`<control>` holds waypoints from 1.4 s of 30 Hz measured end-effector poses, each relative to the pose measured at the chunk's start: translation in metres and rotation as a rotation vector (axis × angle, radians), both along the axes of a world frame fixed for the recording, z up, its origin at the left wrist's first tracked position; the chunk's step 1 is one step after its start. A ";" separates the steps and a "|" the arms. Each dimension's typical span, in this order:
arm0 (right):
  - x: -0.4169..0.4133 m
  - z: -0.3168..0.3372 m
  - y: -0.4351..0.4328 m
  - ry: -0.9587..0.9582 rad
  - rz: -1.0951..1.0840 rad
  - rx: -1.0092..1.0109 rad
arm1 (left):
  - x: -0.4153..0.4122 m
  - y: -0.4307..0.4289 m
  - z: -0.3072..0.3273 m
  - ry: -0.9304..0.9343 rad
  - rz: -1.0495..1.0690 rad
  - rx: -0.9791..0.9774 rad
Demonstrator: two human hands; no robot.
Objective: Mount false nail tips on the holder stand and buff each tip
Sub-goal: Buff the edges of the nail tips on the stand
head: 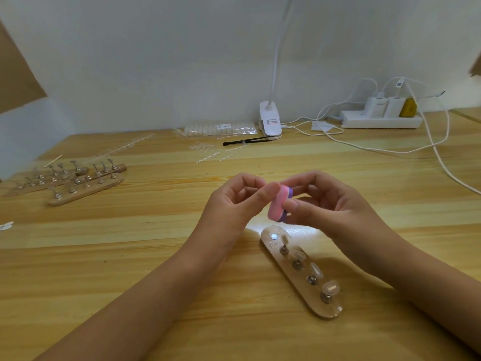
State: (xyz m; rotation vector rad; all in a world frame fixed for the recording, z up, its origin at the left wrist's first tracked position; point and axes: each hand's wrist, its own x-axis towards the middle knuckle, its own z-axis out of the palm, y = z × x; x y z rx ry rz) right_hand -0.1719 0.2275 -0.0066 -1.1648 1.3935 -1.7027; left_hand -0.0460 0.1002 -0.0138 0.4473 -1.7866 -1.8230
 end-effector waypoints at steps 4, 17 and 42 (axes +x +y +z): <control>-0.003 0.002 0.001 -0.008 -0.016 0.017 | 0.000 0.000 0.000 -0.004 -0.010 -0.006; -0.004 0.001 0.001 -0.076 -0.034 -0.012 | -0.002 -0.002 -0.003 -0.014 -0.090 0.079; -0.006 0.002 0.001 -0.050 0.041 0.038 | -0.002 -0.004 -0.005 -0.043 -0.090 0.057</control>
